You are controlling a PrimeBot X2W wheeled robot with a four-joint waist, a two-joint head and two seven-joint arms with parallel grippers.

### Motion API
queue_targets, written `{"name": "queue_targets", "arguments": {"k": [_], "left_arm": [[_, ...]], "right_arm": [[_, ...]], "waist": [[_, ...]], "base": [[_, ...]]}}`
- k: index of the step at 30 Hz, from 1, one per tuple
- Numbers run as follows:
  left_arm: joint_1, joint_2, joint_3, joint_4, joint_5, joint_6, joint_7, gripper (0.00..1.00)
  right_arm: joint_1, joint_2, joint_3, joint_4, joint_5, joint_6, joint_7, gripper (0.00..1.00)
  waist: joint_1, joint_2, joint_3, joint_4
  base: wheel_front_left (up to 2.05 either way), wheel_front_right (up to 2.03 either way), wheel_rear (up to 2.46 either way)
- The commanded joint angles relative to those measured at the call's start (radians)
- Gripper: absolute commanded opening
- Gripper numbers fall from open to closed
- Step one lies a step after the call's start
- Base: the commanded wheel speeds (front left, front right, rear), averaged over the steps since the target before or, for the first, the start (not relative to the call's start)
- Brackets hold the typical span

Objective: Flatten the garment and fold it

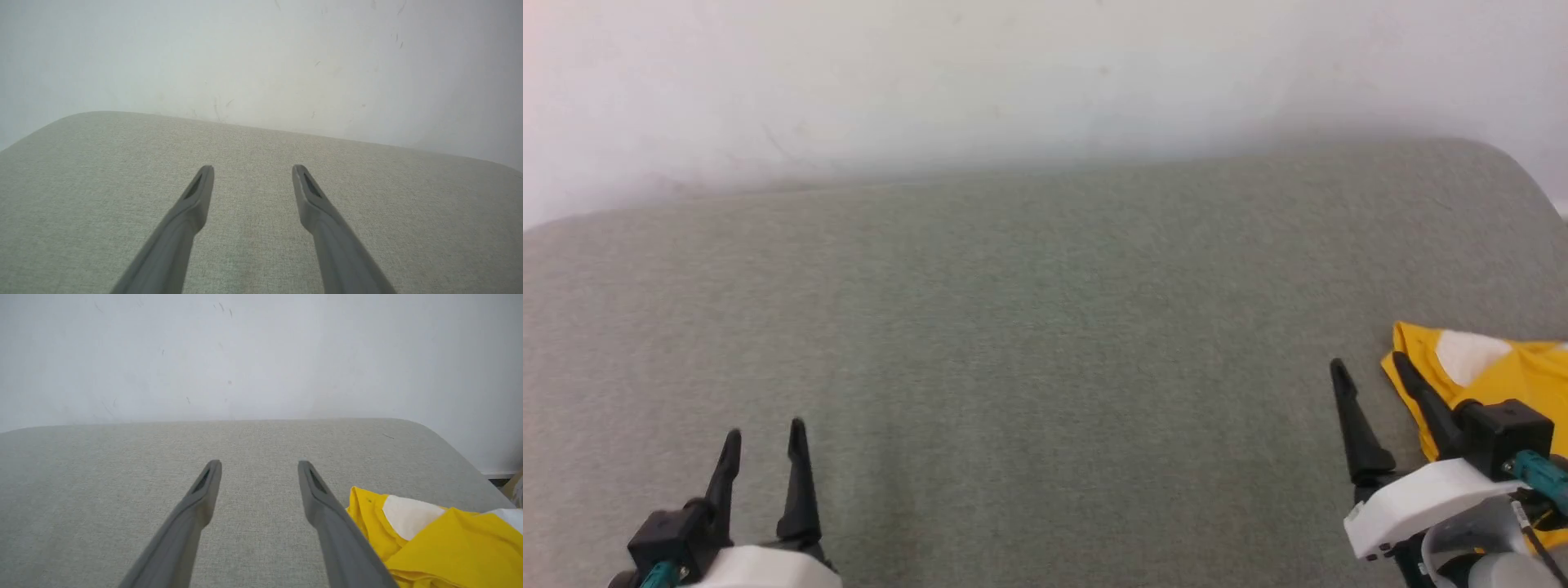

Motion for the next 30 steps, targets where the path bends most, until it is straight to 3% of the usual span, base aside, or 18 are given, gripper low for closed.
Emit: {"name": "queue_targets", "arguments": {"k": [1, 11, 26, 27, 30], "left_arm": [[0.018, 0.013, 0.014, 0.015, -0.006, 0.009, -0.005, 1.00], [0.047, 0.058, 0.003, 0.047, 0.011, -0.019, -0.005, 1.00], [0.017, 0.068, -0.007, 0.051, 0.024, -0.056, -0.006, 1.00], [0.028, 0.064, -0.006, 0.052, 0.013, -0.054, -0.001, 0.00], [0.028, 0.063, -0.005, 0.051, 0.014, -0.054, 0.003, 0.00]], "right_arm": [[0.017, 0.006, 0.015, -0.018, -0.006, -0.001, -0.002, 1.00], [0.076, 0.019, 0.068, -0.056, -0.025, -0.001, -0.006, 1.00], [0.073, 0.032, 0.059, -0.024, -0.035, -0.001, -0.030, 1.00], [0.075, 0.029, 0.060, -0.025, -0.029, 0.000, -0.025, 0.00], [0.074, 0.029, 0.060, -0.025, -0.030, 0.000, -0.024, 0.00]], "waist": [[0.0001, 0.0000, -0.060, 0.059], [0.0001, 0.0000, -0.097, 0.060], [0.0001, 0.0000, -0.089, 0.057], [0.0002, 0.0000, -0.089, 0.057], [0.0002, 0.0000, -0.089, 0.057]], "base": [[0.00, 0.00, 0.00], [0.00, 0.00, 0.00], [0.00, 0.00, 0.00], [0.00, 0.00, 0.00], [0.00, 0.00, 0.00]]}}
